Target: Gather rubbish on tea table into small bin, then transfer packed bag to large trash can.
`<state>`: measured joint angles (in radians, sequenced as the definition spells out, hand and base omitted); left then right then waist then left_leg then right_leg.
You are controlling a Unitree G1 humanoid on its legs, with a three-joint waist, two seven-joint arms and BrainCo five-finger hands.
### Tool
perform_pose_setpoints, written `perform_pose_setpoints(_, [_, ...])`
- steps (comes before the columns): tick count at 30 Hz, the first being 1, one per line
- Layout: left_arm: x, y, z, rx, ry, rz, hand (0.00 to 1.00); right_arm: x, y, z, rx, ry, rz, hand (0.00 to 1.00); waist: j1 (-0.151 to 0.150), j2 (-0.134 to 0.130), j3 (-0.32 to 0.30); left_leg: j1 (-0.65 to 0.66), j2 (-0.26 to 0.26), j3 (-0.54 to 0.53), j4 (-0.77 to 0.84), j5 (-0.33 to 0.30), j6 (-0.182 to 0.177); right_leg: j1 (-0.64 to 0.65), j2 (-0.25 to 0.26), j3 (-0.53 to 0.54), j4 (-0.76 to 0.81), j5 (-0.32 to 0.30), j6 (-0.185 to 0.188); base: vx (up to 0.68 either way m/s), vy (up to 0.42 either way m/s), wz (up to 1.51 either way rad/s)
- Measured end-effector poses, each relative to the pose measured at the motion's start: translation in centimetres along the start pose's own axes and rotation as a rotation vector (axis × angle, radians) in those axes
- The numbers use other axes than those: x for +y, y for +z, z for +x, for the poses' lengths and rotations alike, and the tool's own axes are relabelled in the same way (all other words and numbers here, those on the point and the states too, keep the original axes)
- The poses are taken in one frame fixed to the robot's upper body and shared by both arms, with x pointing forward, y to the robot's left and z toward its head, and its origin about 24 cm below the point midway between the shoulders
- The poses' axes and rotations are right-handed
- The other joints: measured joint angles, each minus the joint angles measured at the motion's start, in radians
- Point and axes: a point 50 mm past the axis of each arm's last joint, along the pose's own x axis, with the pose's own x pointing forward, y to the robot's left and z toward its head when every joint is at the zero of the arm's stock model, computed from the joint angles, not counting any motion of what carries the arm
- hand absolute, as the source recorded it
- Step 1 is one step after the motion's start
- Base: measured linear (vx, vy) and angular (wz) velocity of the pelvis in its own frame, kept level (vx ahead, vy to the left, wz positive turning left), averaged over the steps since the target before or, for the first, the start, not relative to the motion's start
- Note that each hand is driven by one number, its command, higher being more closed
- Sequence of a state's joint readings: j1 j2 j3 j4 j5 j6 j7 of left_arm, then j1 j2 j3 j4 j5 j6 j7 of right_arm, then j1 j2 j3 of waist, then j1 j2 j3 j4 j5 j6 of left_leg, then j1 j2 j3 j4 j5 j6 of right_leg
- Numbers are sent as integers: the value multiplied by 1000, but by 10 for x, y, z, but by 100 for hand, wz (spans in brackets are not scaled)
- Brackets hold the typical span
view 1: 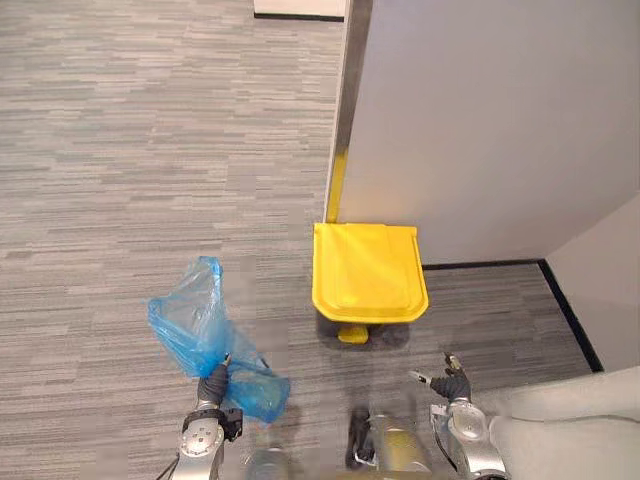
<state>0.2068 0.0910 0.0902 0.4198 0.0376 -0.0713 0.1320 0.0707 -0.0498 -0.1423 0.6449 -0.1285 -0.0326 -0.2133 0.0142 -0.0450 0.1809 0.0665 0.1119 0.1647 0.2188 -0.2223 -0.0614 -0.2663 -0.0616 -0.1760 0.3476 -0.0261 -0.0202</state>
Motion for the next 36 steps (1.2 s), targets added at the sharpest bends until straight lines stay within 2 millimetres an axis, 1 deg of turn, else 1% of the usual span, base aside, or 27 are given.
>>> perform_pose_setpoints(1, [-4,0,0,-2,-5,-15,100,-1,2,1,-8,-3,-1,0,0,19,-6,-5,13,-12,0,3,-6,3,10,-8,-12,-11,-3,216,-126,12])
perform_pose_setpoints(3, [-11,7,1,-22,-15,-36,100,-7,6,3,-25,-19,-3,0,-2,45,1,-17,28,-26,16,7,-12,7,18,-31,-19,-40,-12,220,-141,18])
perform_pose_setpoints(4, [-13,8,2,-26,-18,-41,100,-7,5,2,-20,-19,-2,0,-2,49,4,-22,34,-29,35,7,-13,17,21,-38,-19,-51,-14,157,-130,38])
perform_pose_setpoints(5, [-14,9,1,-29,-20,-48,100,-5,1,-2,-14,-14,5,0,0,51,8,-41,59,-33,134,-1,-26,58,29,-57,-28,-76,-15,106,-105,42])
perform_pose_setpoints(6, [-15,10,0,-36,-21,-55,100,-3,-1,-5,-13,-13,17,0,1,52,10,-69,83,-34,236,-7,-35,95,39,-69,-40,-84,-22,131,-119,36])
perform_pose_setpoints(7, [-15,12,-4,-50,-20,-65,100,-2,0,-10,-29,-13,32,0,7,54,11,-123,120,-32,390,-5,-39,140,57,-75,-55,-96,-33,135,-89,10])
perform_pose_setpoints(8, [-14,12,-7,-57,-23,-69,100,-2,5,-11,-53,-17,43,0,18,56,9,-160,148,-27,489,-11,-41,159,66,-78,-54,-110,-36,162,-68,-6])
perform_pose_setpoints(9, [-15,12,-8,-59,-31,-70,100,-5,10,-11,-75,-25,51,0,27,56,7,-203,157,-21,545,-18,-29,168,68,-77,-54,-124,-47,131,-23,-8])
perform_pose_setpoints(10, [-15,13,-7,-61,-31,-70,100,-4,11,-11,-82,-25,56,0,27,48,10,-226,155,-16,548,-29,-11,172,66,-75,-55,-127,-47,117,16,-3])
perform_pose_setpoints(11, [-15,13,-7,-61,-31,-69,100,-4,14,-10,-87,-26,66,0,30,47,10,-255,148,-5,507,-43,11,172,59,-71,-55,-130,-43,108,55,-4])
perform_pose_setpoints(12, [-15,12,-8,-58,-31,-68,100,-5,14,-10,-88,-28,66,0,30,46,10,-264,145,6,424,-41,16,171,56,-68,-55,-133,-37,142,107,-5])
perform_pose_setpoints(13, [-15,11,-8,-55,-31,-69,100,-6,14,-10,-86,-30,67,0,30,55,5,-259,140,5,298,1,18,167,58,-69,-44,-137,-18,131,125,-4])
perform_pose_setpoints(14, [-15,11,-8,-54,-31,-68,100,-8,13,-9,-82,-37,68,0,31,55,4,-248,132,-4,241,11,-10,158,57,-64,-25,-145,-2,165,142,1])
perform_pose_setpoints(15, [-15,11,-8,-48,-33,-65,100,-3,8,-12,-59,-31,100,0,32,31,-4,-224,104,2,188,21,-12,145,35,-52,-17,-147,9,209,157,3])
perform_pose_setpoints(16, [-13,11,-6,-46,-31,-54,100,-1,5,-13,-46,-31,110,0,33,27,-7,-208,79,2,157,32,-7,158,22,-48,-49,-134,27,177,122,5])
perform_pose_setpoints(18, [-14,10,-7,-43,-37,-53,100,-3,5,-12,-43,-37,112,0,34,32,-4,-191,67,4,146,33,-5,179,22,-42,-74,-126,35,126,86,-4])
perform_pose_setpoints(19, [-14,10,-7,-40,-36,-52,100,-5,4,-12,-39,-45,116,0,34,38,-4,-161,55,8,130,36,0,207,13,-35,-96,-120,43,116,85,-9])
perform_pose_setpoints(23, [-13,6,-6,-24,-35,-43,100,-5,7,-8,-42,-44,112,0,31,43,-12,-113,25,30,50,64,1,226,6,-8,-140,-103,51,64,50,-17])
perform_pose_setpoints(25, [-13,3,-3,-7,-40,-33,100,-3,1,-5,-6,-39,106,0,30,43,-13,-99,11,29,-13,105,0,227,6,1,-180,-79,48,17,-13,-9])
perform_pose_setpoints(28, [-14,3,-2,-2,-42,-32,100,-1,-5,-4,24,-31,100,0,29,45,-15,-84,9,28,-56,132,-4,228,12,12,-208,-59,43,-6,-39,-13])
perform_pose_setpoints(30, [-14,-2,-2,17,-43,-29,100,-3,-5,-3,25,-35,91,0,27,55,-22,-73,9,27,-85,147,-12,230,20,17,-227,-42,36,-26,-32,-11])
perform_pose_setpoints(31, [-14,-3,-2,21,-43,-29,100,-5,-7,-2,35,-38,82,0,27,58,-24,-67,10,27,-98,149,-10,232,24,23,-236,-34,36,-50,-19,-18])
perform_pose_setpoints(32, [-15,-4,-2,25,-44,-28,100,-9,-7,0,35,-43,72,0,26,62,-26,-58,9,27,-118,161,-5,234,27,31,-251,-19,32,-73,-16,-19])
perform_pose_setpoints(35, [-14,-8,-3,41,-44,-26,100,-13,-5,2,27,-50,61,0,25,66,-31,-52,10,24,-139,163,-5,235,35,45,-284,9,35,-96,4,-19])
perform_pose_setpoints(36, [-14,-8,-3,43,-44,-26,100,-13,-3,3,21,-50,60,0,26,67,-32,-53,10,22,-151,163,-5,235,39,53,-305,28,38,-114,31,-20])
